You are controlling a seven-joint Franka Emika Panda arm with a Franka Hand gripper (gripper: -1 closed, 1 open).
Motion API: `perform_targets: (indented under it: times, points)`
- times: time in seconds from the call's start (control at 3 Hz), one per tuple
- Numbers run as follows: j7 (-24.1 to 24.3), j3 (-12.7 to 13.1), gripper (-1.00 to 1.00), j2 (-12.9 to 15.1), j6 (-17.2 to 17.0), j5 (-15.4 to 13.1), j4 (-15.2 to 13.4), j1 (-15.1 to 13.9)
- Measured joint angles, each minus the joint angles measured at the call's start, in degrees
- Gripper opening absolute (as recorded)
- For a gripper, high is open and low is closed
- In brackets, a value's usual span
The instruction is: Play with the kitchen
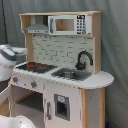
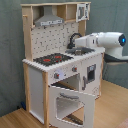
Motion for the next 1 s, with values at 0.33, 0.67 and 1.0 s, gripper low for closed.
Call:
perform_targets:
  times: [0.33,0.67,1.0]
  points:
    - [1.4,2.5,1.0,-2.8,-2.3,1.8,-1.5,2.7]
    - [2.9,5.1,1.0,-5.7,-4.8,3.7,-3.2,5.5]
    - [4.4,7.7,1.0,-8.7,-7.3,5.5,-4.9,8.4]
